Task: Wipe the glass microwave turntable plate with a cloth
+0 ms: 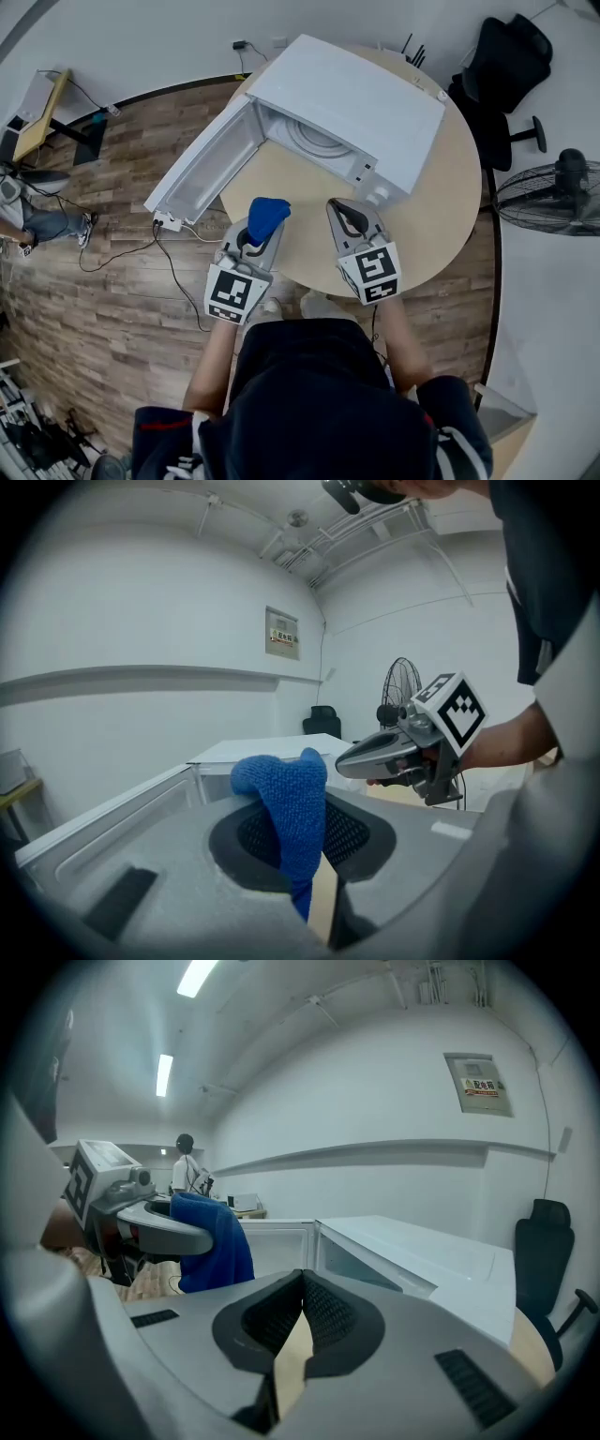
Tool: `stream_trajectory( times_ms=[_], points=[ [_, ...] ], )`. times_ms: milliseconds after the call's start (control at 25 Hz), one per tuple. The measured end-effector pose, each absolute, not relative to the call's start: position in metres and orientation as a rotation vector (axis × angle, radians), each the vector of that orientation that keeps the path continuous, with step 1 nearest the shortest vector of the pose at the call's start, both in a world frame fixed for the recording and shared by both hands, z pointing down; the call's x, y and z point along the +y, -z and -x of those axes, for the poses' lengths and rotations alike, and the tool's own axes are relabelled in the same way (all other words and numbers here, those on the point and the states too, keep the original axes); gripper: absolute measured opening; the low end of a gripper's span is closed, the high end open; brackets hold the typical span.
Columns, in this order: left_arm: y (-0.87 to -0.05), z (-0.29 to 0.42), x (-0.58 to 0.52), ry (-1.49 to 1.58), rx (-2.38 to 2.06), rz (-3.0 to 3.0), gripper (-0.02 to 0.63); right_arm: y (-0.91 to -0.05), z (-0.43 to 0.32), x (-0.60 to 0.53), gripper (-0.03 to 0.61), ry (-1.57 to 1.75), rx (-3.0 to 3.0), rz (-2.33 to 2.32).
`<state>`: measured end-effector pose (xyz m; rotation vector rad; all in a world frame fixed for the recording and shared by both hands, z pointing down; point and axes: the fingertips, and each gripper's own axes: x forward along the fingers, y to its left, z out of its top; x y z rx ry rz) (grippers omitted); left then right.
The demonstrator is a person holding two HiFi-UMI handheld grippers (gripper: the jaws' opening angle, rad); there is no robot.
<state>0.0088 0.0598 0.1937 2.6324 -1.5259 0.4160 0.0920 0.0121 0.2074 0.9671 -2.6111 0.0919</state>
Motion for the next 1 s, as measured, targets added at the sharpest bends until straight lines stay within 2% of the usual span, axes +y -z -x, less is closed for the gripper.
stream_trajectory(
  times_ms=[520, 1000],
  points=[
    [-0.246, 0.001, 0.013, -0.421, -1.448, -2.57, 0.054, -0.264, -0.075, -0.028, 0.009, -0.125, -2.497, -0.892],
    [-0.296, 0.016, -0.009, -0.493, -1.074, -2.735, 0.054, -0.325, -0.052, -0.051, 0.009, -0.109, -2.322, -1.064]
  ],
)
